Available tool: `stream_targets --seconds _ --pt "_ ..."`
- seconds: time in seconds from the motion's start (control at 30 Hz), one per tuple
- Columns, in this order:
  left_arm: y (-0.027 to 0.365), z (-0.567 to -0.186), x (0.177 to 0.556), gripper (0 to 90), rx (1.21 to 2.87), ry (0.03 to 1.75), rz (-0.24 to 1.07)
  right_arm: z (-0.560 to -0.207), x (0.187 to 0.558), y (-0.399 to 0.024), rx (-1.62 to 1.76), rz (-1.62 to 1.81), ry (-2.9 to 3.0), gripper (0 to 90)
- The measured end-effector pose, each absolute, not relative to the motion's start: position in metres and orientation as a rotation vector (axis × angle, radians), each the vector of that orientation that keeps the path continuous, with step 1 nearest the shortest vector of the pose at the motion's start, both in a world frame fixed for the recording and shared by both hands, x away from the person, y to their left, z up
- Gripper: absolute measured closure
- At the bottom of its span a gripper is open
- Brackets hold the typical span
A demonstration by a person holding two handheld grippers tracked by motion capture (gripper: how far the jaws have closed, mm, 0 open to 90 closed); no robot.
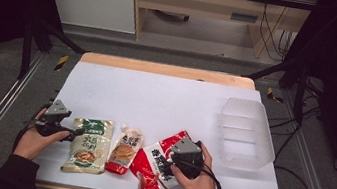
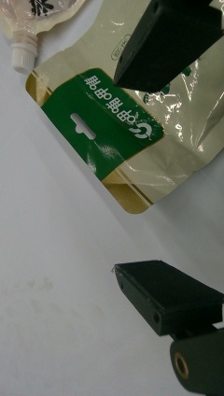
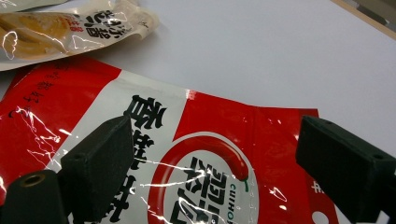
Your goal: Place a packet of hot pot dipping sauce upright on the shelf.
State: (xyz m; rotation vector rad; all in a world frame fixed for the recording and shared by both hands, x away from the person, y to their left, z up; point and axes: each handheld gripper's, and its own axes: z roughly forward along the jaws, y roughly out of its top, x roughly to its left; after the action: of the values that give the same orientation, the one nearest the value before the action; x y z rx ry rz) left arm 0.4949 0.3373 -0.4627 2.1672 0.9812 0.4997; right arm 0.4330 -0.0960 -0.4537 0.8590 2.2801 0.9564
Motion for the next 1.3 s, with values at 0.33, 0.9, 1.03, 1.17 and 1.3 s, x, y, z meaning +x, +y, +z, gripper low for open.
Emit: stream_targets --seconds 0.33,0.9,1.03,1.17,1.3 --pt "0.324 -0.467 0.500 14.3 2.227 0.929 0.454 -0.456 0.433 -0.092 0.838 0.926 2.310 11.7" --pt "0.325 -0.455 0.477 24.7 2.211 0.869 0.412 -0.456 0.434 -0.093 0.837 0.924 2.314 11.7" --pt "0.326 -0.452 0.471 30.0 2.225 0.851 0.393 -0.455 0.434 -0.094 0.838 0.923 2.310 11.7" --pt "0.331 -0.452 0.467 36.1 2.240 0.840 0.340 -0.455 0.434 -0.095 0.840 0.924 2.308 11.7" --pt "0.334 -0.459 0.467 39.4 2.270 0.837 0.316 -0.456 0.435 -0.094 0.839 0.920 2.313 11.7"
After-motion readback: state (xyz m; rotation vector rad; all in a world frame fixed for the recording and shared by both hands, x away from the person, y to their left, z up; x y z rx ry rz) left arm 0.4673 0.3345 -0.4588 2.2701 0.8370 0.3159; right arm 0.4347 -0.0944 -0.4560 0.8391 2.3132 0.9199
